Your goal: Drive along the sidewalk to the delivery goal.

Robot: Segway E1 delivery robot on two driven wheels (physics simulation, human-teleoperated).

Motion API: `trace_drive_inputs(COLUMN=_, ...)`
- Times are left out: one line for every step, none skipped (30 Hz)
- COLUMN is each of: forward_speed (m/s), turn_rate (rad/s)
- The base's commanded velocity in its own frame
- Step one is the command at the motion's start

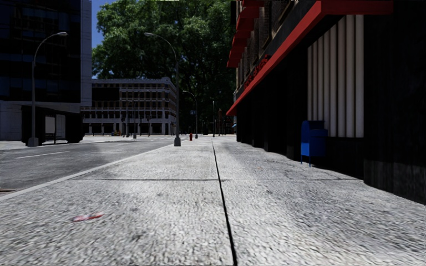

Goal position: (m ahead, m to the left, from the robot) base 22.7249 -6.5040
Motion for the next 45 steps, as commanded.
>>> trace_drive_inputs(forward_speed=1.96, turn_rate=0.0)
trace_drive_inputs(forward_speed=1.96, turn_rate=0.0)
trace_drive_inputs(forward_speed=1.96, turn_rate=0.0)
trace_drive_inputs(forward_speed=1.96, turn_rate=0.0)
trace_drive_inputs(forward_speed=1.96, turn_rate=0.0)
trace_drive_inputs(forward_speed=1.96, turn_rate=0.0)
trace_drive_inputs(forward_speed=1.96, turn_rate=0.0)
trace_drive_inputs(forward_speed=1.96, turn_rate=0.0)
trace_drive_inputs(forward_speed=1.96, turn_rate=0.0)
trace_drive_inputs(forward_speed=1.96, turn_rate=0.0)
trace_drive_inputs(forward_speed=1.96, turn_rate=0.0)
trace_drive_inputs(forward_speed=1.96, turn_rate=0.0)
trace_drive_inputs(forward_speed=1.96, turn_rate=0.0)
trace_drive_inputs(forward_speed=1.96, turn_rate=0.0)
trace_drive_inputs(forward_speed=1.96, turn_rate=0.0)
trace_drive_inputs(forward_speed=1.96, turn_rate=0.0)
trace_drive_inputs(forward_speed=1.96, turn_rate=0.0)
trace_drive_inputs(forward_speed=1.96, turn_rate=0.0)
trace_drive_inputs(forward_speed=1.96, turn_rate=0.0)
trace_drive_inputs(forward_speed=1.96, turn_rate=0.0)
trace_drive_inputs(forward_speed=1.96, turn_rate=0.0)
trace_drive_inputs(forward_speed=1.96, turn_rate=0.0)
trace_drive_inputs(forward_speed=1.96, turn_rate=0.0)
trace_drive_inputs(forward_speed=1.96, turn_rate=0.0)
trace_drive_inputs(forward_speed=1.96, turn_rate=0.0)
trace_drive_inputs(forward_speed=1.96, turn_rate=0.0)
trace_drive_inputs(forward_speed=1.96, turn_rate=0.0)
trace_drive_inputs(forward_speed=1.96, turn_rate=0.0)
trace_drive_inputs(forward_speed=1.96, turn_rate=0.0)
trace_drive_inputs(forward_speed=1.96, turn_rate=0.0)
trace_drive_inputs(forward_speed=1.96, turn_rate=0.0)
trace_drive_inputs(forward_speed=1.96, turn_rate=0.0)
trace_drive_inputs(forward_speed=1.96, turn_rate=0.0)
trace_drive_inputs(forward_speed=1.96, turn_rate=0.0)
trace_drive_inputs(forward_speed=1.96, turn_rate=0.0)
trace_drive_inputs(forward_speed=1.96, turn_rate=0.0)
trace_drive_inputs(forward_speed=1.96, turn_rate=0.0)
trace_drive_inputs(forward_speed=1.96, turn_rate=0.0)
trace_drive_inputs(forward_speed=1.96, turn_rate=0.0)
trace_drive_inputs(forward_speed=1.96, turn_rate=0.0)
trace_drive_inputs(forward_speed=1.96, turn_rate=0.0)
trace_drive_inputs(forward_speed=1.96, turn_rate=0.0)
trace_drive_inputs(forward_speed=1.96, turn_rate=0.0)
trace_drive_inputs(forward_speed=1.96, turn_rate=0.0)
trace_drive_inputs(forward_speed=1.96, turn_rate=0.0)
